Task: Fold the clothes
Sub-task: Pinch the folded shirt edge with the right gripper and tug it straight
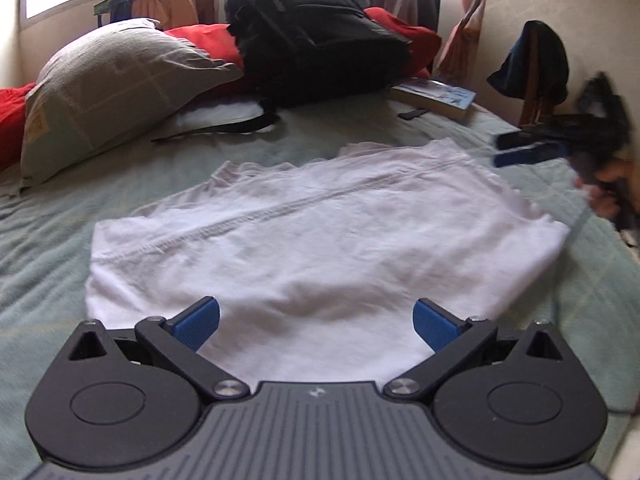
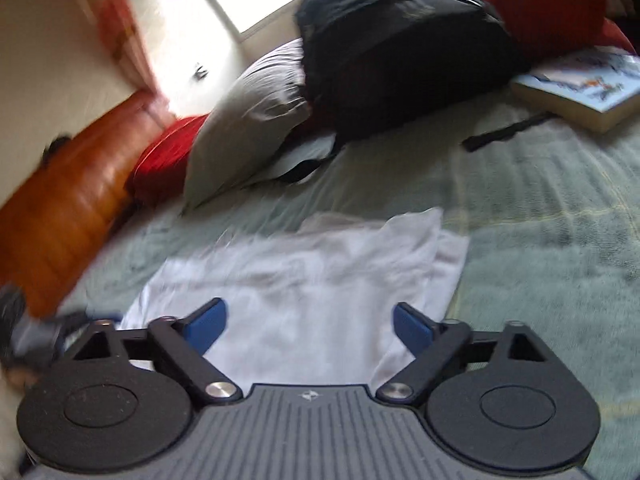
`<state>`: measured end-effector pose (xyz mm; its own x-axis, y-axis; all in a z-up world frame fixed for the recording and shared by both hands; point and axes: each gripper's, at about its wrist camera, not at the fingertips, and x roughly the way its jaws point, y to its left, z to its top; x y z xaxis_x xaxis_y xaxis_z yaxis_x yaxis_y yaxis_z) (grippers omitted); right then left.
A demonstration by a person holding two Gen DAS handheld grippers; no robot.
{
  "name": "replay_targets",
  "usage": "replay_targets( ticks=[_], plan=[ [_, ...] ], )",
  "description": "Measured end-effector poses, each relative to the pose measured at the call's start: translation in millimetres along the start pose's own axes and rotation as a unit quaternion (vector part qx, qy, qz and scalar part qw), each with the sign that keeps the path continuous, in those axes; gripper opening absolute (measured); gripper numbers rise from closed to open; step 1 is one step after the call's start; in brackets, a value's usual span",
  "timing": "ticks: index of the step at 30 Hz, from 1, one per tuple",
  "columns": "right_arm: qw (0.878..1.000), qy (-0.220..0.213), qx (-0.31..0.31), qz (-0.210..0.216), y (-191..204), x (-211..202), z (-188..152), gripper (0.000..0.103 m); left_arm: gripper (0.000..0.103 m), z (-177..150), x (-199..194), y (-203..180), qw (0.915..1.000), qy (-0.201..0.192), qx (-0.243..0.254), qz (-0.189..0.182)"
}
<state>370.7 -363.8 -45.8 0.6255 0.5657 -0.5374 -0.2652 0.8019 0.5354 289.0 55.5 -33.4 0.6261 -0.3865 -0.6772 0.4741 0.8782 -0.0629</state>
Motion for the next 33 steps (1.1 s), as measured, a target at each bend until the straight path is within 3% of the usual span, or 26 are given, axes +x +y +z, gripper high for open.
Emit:
replay_targets(
  ticks=[5, 9, 10, 11, 12, 14, 22, 27, 31, 33],
  plan=[
    [0.999, 0.022, 0.043, -0.024, -35.8, 27.9, 10.2, 0.060, 0.102, -15.0, -6.6, -11.5, 1.0000, 0.008, 0.003, -0.002],
    [0.998, 0.022, 0.046, -0.026, -38.7, 34.3, 4.8, 0.053, 0.102, -22.0, -7.2, -12.3, 0.9999, 0.015, 0.002, 0.001],
    [0.998, 0.019, 0.046, -0.024, -38.4, 33.0, 3.2, 0.048, 0.102, -22.5, -7.0, -11.1, 0.9999, 0.015, -0.001, 0.001],
    [0.999, 0.019, 0.040, -0.029, -36.6, 31.8, 1.5, 0.028, 0.102, -22.1, -6.5, -9.7, 0.9999, 0.015, -0.005, 0.002],
    [0.999, 0.021, 0.033, -0.037, -34.5, 30.6, -0.3, 0.016, 0.102, -21.4, -5.9, -8.4, 0.9999, 0.015, -0.008, 0.002],
    [0.999, 0.015, 0.027, -0.040, -31.2, 25.2, -3.5, 0.009, 0.102, -19.7, -5.2, -6.6, 0.9998, 0.014, -0.012, 0.002],
    [0.997, 0.002, 0.000, -0.079, -19.9, 6.2, -6.9, 0.008, 0.102, -14.3, -10.1, 2.5, 0.9998, 0.007, -0.018, -0.003],
    [0.995, -0.006, 0.008, -0.097, -16.8, -5.0, -10.1, 0.014, 0.102, -11.2, -9.8, 7.3, 0.9998, 0.002, -0.017, 0.010],
    [0.995, -0.032, -0.043, -0.082, 19.6, -38.0, -25.2, 0.025, 0.102, -5.1, -3.7, 14.1, 0.9999, -0.002, -0.008, 0.014],
    [0.994, -0.002, -0.086, -0.062, 41.8, -35.2, -42.0, 0.034, 0.102, -3.8, 5.6, 18.1, 0.9997, 0.002, -0.002, 0.023]
  ],
)
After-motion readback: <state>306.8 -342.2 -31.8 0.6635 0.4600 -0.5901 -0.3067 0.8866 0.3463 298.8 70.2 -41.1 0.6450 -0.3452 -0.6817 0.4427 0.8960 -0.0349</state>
